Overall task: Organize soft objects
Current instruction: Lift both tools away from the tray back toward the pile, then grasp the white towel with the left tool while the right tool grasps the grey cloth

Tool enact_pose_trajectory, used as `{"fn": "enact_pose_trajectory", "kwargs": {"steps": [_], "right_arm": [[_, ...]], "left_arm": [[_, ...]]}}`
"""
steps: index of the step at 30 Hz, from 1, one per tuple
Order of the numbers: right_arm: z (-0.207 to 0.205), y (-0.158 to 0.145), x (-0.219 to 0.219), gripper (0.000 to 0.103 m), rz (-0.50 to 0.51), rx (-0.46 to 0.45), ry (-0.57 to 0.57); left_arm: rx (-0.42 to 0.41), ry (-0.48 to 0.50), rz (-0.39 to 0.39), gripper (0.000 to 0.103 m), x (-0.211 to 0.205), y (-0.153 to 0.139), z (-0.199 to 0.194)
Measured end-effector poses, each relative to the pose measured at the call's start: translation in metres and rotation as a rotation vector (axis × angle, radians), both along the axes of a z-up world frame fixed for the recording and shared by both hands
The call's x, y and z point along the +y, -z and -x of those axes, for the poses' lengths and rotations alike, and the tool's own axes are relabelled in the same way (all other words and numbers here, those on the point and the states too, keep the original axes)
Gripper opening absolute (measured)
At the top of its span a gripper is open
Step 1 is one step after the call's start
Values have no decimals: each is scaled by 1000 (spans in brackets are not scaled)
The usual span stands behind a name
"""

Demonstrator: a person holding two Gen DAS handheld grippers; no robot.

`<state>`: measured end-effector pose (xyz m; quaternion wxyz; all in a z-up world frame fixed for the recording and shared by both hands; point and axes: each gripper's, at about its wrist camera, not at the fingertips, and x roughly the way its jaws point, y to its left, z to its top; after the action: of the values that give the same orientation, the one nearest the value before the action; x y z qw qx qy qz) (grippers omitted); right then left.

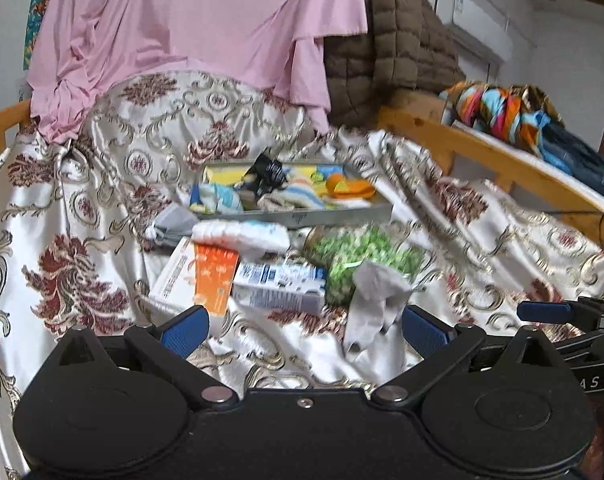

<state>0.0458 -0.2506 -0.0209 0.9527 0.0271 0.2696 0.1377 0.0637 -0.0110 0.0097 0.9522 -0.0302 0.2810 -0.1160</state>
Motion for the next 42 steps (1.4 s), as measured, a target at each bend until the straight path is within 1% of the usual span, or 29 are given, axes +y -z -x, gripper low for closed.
{"fn": "enact_pose_trajectory", "kwargs": {"steps": [5,8,15,19,22,25,28,31,34,38,40,42], "right_arm": [[-8,16,5,103,16,42,-18],[-12,20,10,103,43,49,-32],[-29,18,26,103,136,2,-68],[-42,21,32,103,141,-3,-87],[-48,25,36,103,166,-27,-88],[-51,30,38,103,187,-54,-93],[-53,34,42,103,205,-80,-103],[-59,36,47,103,249,-119,-99],[-64,39,51,103,284,-178,-88],[-75,43,56,103,334,-215,-77],[-81,46,58,102,370,-236,-66],[-86,51,59,102,404,-256,-54]], "left_arm": [[43,-11,-28,102,1,10,-9],[58,-14,-43,102,2,14,-12],[71,-31,-92,102,2,20,-19],[98,-62,-91,102,7,25,-25],[106,-85,-89,102,11,27,-28],[100,-98,-95,102,12,27,-30],[87,-98,-120,102,10,27,-35],[59,-90,-163,102,5,27,-44],[25,-74,-211,102,-2,28,-47],[-14,-49,-256,102,-7,26,-57],[-18,-39,-255,102,-5,26,-65],[-12,-32,-234,102,-2,27,-74]]}}
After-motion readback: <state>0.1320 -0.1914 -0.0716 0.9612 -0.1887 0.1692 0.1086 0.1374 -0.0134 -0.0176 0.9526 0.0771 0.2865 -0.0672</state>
